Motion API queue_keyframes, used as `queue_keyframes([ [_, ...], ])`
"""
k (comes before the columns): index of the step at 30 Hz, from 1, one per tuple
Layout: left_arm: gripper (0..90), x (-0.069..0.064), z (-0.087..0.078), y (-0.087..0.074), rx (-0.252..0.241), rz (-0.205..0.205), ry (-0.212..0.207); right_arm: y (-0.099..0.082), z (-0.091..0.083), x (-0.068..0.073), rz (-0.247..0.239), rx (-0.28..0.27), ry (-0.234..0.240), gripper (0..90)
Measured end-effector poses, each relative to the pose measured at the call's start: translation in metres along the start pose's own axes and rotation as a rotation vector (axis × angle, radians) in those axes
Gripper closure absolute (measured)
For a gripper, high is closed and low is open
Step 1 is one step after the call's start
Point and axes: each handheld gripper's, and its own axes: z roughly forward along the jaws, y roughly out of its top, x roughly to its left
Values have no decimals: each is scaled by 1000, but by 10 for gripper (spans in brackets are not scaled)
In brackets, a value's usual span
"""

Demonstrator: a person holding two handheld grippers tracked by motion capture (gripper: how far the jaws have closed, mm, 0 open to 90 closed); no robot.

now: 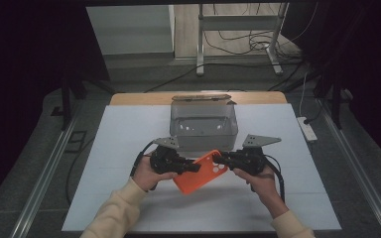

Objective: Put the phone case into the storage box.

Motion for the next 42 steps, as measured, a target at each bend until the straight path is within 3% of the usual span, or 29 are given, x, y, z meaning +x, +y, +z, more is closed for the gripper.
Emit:
queue_keyframes([
  [2,795,0,-1,0,-1,0,2,0,1,1,-11,-1,-32,578],
  [7,795,0,-4,0,-5,2,28,2,0,4,-41,5,-108,345],
  [10,795,-2,-7,1,0,1,61,2,-1,5,-50,4,-137,289],
  [19,795,-6,-16,4,-11,14,118,-2,-8,3,-62,23,-152,254],
  [27,795,-5,-20,3,-8,8,153,-9,-18,2,-92,36,-209,240],
  [42,795,-6,-29,4,-6,15,187,-30,-27,-9,-61,51,-247,217],
])
